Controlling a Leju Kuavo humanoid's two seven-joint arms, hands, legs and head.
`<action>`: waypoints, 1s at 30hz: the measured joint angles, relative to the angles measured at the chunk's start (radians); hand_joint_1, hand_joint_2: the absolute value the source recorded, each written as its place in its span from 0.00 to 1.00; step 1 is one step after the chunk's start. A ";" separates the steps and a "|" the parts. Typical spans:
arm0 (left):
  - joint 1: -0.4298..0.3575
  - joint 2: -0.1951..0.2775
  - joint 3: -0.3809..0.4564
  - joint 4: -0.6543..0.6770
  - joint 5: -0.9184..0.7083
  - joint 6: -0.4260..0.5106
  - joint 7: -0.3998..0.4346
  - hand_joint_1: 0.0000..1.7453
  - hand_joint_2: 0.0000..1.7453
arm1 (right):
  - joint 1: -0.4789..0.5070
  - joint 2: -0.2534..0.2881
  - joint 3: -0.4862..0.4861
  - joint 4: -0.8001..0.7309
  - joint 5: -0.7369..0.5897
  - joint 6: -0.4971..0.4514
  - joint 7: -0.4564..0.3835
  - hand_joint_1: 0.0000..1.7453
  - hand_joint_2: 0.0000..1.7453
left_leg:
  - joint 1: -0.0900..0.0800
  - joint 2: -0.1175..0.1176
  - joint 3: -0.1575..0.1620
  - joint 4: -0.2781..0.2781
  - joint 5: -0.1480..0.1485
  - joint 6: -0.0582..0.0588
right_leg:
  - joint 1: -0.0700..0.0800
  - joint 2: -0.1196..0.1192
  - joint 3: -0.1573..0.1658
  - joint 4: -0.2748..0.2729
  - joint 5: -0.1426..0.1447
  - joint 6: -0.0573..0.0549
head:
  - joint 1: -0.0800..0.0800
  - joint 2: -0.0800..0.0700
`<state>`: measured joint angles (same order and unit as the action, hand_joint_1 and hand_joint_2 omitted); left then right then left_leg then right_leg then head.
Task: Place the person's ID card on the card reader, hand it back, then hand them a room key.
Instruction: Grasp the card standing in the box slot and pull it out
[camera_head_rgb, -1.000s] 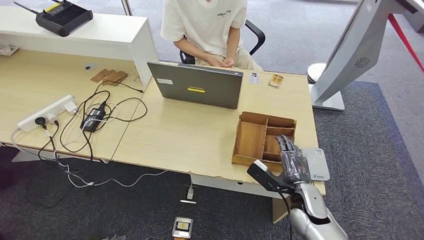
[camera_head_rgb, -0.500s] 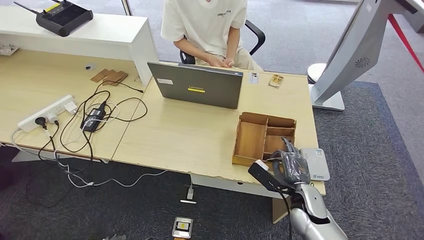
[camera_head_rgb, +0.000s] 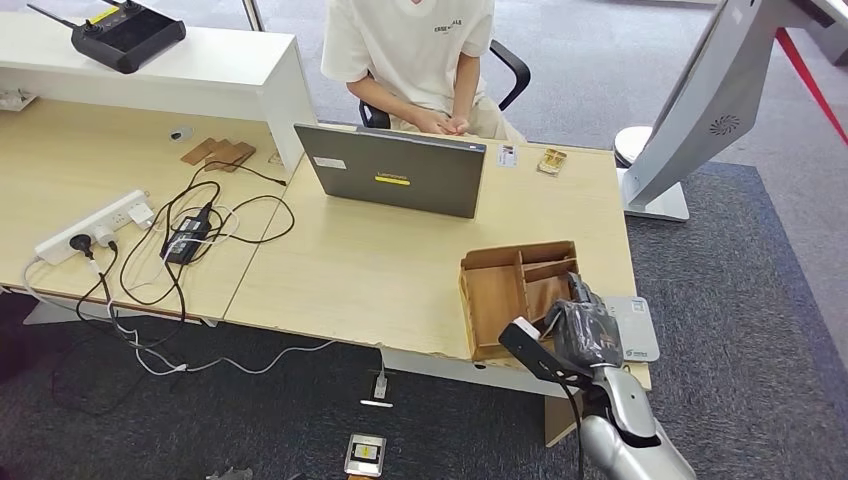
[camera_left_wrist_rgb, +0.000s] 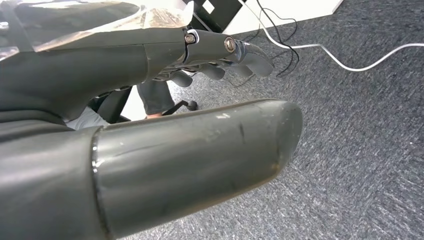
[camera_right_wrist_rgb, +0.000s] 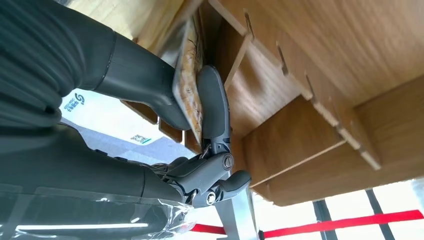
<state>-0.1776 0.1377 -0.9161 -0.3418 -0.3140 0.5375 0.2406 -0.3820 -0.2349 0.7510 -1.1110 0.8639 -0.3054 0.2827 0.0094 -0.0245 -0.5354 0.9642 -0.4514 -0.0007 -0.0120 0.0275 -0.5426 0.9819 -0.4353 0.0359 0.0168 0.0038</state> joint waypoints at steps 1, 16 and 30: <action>0.000 0.000 0.000 0.000 0.000 0.000 0.000 0.00 0.00 | -0.003 0.000 0.000 0.000 -0.001 -0.006 0.000 1.00 1.00 | 0.000 0.000 0.000 0.000 0.000 0.000 | 0.000 0.000 0.000 0.000 0.000 0.000 | 0.000 0.000; -0.013 0.000 0.000 0.000 -0.025 -0.018 -0.007 0.00 0.00 | -0.113 -0.050 -0.059 -0.192 0.039 -0.020 0.044 1.00 1.00 | 0.000 0.000 0.000 0.001 0.000 0.000 | -0.001 0.000 0.000 0.000 0.000 0.000 | 0.000 0.000; -0.028 -0.001 -0.001 0.000 -0.045 -0.034 -0.011 0.00 0.00 | -0.216 -0.044 -0.052 -0.264 -0.023 0.068 0.011 1.00 1.00 | 0.000 0.000 0.000 0.000 0.000 0.000 | -0.001 0.000 0.000 0.000 0.000 0.000 | 0.000 0.000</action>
<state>-0.2053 0.1371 -0.9167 -0.3419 -0.3593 0.5035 0.2300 -0.5983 -0.2790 0.6986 -1.3748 0.8409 -0.2374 0.2935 0.0094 -0.0246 -0.5359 0.9644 -0.4513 -0.0007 -0.0127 0.0275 -0.5424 0.9824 -0.4351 0.0360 0.0169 0.0038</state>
